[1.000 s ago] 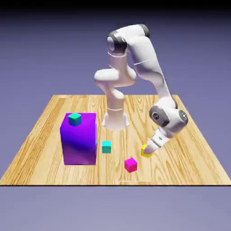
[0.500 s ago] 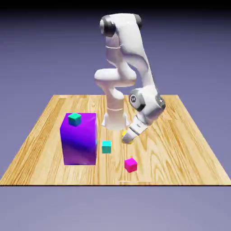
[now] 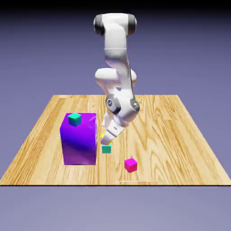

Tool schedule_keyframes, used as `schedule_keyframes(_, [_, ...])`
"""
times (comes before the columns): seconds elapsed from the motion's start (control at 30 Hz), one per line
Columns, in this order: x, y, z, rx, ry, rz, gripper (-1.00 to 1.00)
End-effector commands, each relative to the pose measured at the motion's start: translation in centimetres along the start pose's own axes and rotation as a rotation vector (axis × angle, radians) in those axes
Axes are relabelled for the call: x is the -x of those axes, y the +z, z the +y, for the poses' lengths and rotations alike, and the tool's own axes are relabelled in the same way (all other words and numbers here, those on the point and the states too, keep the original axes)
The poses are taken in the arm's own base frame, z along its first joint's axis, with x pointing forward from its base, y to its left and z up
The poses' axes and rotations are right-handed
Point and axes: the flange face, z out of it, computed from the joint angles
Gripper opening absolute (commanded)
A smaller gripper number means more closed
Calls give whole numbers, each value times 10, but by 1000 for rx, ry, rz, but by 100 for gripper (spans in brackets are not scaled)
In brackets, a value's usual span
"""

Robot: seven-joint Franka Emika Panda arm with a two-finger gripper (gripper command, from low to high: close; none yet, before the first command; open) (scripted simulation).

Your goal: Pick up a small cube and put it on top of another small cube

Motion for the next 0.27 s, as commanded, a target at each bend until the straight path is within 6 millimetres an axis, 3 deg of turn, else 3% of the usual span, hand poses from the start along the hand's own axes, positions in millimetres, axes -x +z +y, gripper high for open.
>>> schedule_keyframes(0.0, [0, -10, 2, 4, 1, -1, 100])
schedule_keyframes(0.2, [8, -66, 8, 0, 0, 0, 100])
schedule_keyframes(0.23, [8, -67, 8, 0, 0, 0, 100])
